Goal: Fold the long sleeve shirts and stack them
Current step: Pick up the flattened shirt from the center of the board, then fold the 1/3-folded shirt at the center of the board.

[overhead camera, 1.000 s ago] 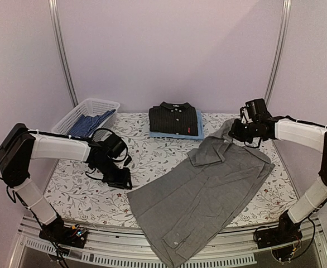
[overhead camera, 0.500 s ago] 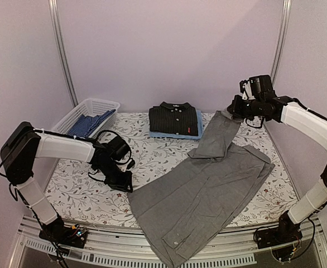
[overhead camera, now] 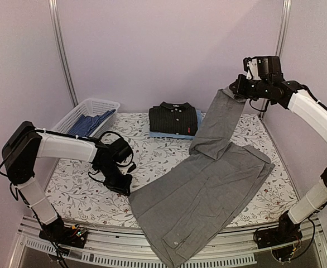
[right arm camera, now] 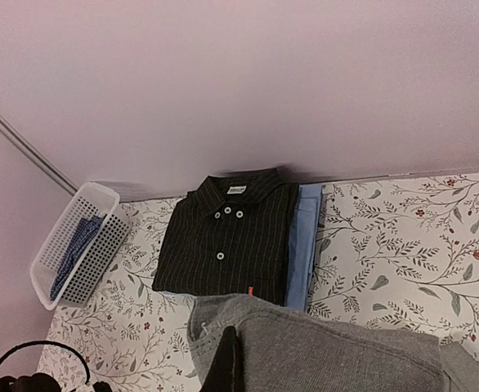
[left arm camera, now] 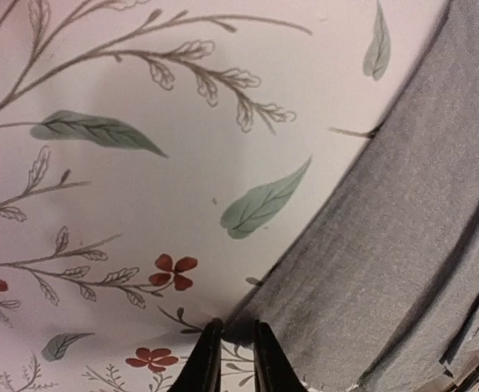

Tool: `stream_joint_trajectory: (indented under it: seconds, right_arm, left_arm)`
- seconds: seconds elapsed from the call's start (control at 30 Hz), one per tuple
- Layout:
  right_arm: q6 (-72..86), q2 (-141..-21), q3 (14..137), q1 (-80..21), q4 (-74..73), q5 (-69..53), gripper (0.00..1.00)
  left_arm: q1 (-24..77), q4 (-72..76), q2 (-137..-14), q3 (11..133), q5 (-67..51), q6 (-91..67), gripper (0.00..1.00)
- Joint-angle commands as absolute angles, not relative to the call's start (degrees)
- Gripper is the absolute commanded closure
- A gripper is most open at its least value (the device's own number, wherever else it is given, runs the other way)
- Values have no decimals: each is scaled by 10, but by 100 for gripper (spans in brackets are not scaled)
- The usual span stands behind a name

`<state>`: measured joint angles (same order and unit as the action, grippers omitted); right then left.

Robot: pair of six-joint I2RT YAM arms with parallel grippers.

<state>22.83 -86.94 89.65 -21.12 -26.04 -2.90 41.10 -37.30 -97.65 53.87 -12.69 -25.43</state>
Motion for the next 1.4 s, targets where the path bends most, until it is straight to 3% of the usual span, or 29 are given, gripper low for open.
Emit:
stream_joint_trajectory:
  seconds: [0.0, 0.13, 0.6, 1.37]
  right_arm:
    - [212, -861, 919, -216, -271, -14, 100]
    - [204, -860, 929, -216, -272, -15, 100]
    - [176, -845, 949, -217, -285, -8, 100]
    - [159, -602, 851, -221, -367, 7, 100]
  left_arm:
    - [419, -400, -976, 557, -115, -244, 91]
    - [421, -406, -970, 572, -111, -240, 100]
    - [447, -418, -913, 589, -110, -221, 100]
    - [691, -387, -865, 575, -178, -234, 100]
